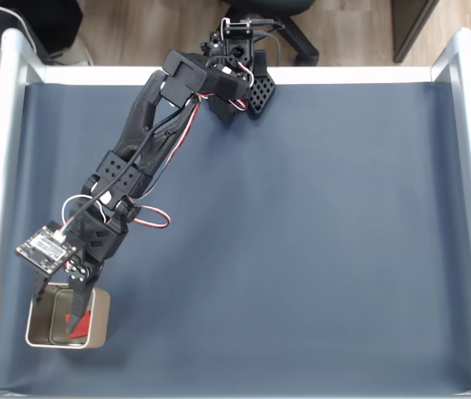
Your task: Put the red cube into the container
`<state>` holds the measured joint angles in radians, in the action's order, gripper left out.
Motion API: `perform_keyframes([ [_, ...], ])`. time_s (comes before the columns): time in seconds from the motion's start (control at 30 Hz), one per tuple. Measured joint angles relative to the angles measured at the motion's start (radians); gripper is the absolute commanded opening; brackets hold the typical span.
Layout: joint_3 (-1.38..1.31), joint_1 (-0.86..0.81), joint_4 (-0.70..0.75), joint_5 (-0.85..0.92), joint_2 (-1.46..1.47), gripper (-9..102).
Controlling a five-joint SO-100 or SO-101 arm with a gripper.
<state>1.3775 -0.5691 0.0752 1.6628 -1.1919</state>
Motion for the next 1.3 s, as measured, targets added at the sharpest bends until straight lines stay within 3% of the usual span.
perform_keyframes([
  [0.37, 0.0, 0.002, -0.005, -0.008, 0.0, 0],
  [0.77, 0.221, 0.121, 0.043, -0.06, -0.281, 0],
  [1.3, 0.946, 0.574, 0.043, -0.103, -1.058, 0],
])
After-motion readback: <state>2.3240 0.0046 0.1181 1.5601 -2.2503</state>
